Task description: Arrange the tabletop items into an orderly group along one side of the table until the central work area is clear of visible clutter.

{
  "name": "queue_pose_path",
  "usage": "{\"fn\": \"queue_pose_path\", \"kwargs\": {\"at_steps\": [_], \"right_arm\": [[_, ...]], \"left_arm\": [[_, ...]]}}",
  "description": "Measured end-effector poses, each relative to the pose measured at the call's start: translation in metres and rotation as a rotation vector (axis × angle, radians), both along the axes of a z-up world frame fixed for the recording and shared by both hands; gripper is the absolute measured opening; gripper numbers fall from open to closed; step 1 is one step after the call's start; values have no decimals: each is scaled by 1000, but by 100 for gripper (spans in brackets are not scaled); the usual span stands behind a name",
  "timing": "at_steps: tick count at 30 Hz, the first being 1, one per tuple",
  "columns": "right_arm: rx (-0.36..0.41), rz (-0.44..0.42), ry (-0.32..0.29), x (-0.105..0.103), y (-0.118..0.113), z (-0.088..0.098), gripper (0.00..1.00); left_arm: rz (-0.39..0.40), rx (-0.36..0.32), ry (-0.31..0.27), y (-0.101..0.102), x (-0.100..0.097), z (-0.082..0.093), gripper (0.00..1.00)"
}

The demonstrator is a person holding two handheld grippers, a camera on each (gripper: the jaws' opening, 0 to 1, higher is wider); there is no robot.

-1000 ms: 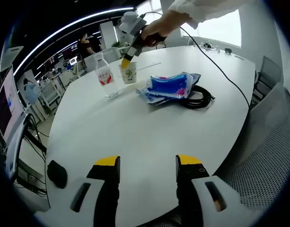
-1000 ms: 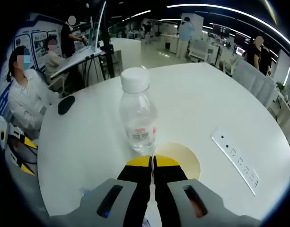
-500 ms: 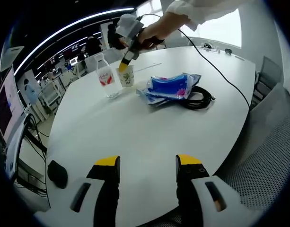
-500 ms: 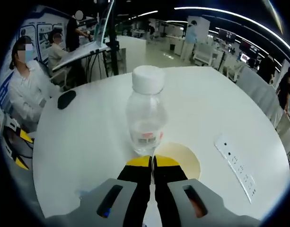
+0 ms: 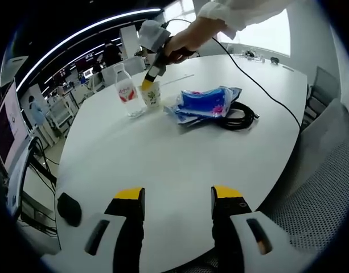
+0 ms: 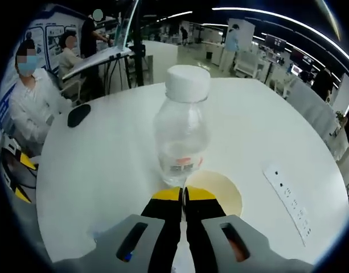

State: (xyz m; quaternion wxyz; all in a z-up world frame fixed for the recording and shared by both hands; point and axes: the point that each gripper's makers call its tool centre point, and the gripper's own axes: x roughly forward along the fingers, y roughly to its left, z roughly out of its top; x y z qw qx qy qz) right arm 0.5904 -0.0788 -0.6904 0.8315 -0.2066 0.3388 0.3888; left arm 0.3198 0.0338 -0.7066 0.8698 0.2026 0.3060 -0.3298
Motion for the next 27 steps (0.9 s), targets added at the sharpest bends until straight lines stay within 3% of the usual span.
{"fn": "queue_pose_path", "kwargs": {"at_steps": [27], "right_arm": [[13, 20, 23, -11, 3, -7, 0]], "left_arm": [[3, 1, 3, 2, -1, 0, 45]]}}
